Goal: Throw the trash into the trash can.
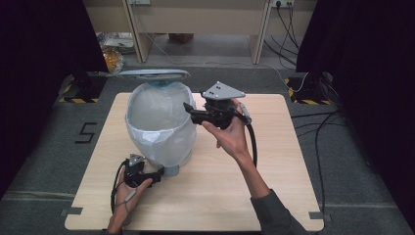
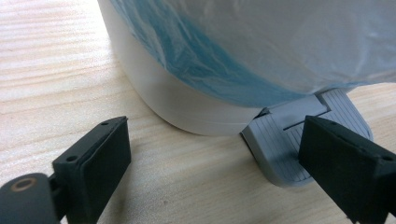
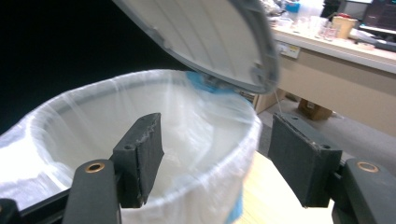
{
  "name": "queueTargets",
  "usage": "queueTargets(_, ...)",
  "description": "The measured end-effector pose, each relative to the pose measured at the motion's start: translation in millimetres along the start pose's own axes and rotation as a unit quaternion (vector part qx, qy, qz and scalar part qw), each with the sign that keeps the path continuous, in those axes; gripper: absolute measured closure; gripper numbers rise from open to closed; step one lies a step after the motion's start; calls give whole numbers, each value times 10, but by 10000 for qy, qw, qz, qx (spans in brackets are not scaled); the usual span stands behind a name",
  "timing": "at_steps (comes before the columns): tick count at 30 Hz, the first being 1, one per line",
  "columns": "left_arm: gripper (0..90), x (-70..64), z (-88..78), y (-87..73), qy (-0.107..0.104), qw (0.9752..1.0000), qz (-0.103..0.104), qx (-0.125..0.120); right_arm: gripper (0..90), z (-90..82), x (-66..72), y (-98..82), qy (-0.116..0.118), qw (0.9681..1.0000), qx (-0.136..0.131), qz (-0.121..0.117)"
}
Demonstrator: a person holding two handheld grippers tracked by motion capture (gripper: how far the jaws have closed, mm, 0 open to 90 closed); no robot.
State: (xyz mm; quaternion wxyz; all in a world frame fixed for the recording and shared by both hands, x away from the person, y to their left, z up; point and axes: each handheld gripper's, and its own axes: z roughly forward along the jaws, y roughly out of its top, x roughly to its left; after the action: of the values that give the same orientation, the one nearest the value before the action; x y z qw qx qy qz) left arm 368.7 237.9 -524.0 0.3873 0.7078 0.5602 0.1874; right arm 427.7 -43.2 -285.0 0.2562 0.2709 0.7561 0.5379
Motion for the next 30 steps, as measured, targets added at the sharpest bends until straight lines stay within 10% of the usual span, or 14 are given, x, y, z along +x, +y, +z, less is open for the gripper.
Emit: queueTargets(30, 85, -2, 1, -1, 7, 10000, -6, -9, 264, -643, -487, -537, -589, 9976, 110, 346)
